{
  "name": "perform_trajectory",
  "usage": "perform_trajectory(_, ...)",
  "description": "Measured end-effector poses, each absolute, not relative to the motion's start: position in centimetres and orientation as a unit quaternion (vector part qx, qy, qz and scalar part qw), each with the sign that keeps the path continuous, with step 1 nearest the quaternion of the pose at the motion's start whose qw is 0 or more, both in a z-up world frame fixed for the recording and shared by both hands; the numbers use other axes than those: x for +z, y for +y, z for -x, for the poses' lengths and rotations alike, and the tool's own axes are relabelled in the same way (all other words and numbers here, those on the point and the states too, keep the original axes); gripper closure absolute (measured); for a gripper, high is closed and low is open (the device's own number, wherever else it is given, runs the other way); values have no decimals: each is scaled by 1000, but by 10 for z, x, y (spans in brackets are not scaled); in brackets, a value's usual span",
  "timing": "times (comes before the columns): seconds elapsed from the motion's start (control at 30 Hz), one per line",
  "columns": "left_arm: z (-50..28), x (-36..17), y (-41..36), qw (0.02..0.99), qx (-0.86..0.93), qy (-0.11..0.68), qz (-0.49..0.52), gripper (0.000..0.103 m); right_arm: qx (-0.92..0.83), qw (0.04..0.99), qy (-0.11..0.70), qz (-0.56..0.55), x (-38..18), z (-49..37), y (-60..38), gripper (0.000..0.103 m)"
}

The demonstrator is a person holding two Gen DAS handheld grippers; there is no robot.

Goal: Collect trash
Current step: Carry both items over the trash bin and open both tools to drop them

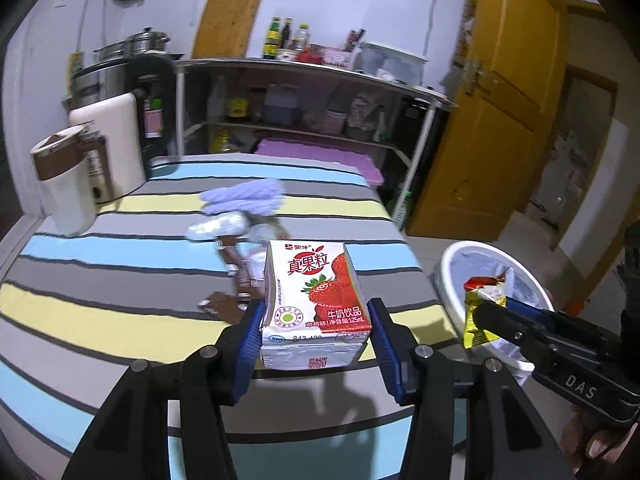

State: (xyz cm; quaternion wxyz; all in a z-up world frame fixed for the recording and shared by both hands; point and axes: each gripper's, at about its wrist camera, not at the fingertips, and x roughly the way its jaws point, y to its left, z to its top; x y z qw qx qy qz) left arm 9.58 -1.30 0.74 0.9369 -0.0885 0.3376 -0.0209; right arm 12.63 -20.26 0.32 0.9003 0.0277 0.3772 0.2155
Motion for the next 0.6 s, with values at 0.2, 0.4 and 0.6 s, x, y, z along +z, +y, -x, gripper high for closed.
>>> perform_trajectory(0.2,-107,7,-44,935,-62,342,75,51,189,906,377,-39,3,-124,-231,71)
perform_trajectory(0.4,-118,5,-75,930,-105,347,62,51,154,910,381,-57,-1,-127,-263,71)
perform_trajectory(0.6,-129,3,-102,925,-142,349,50,51,124,912,385,-71,-4,-129,-292,71)
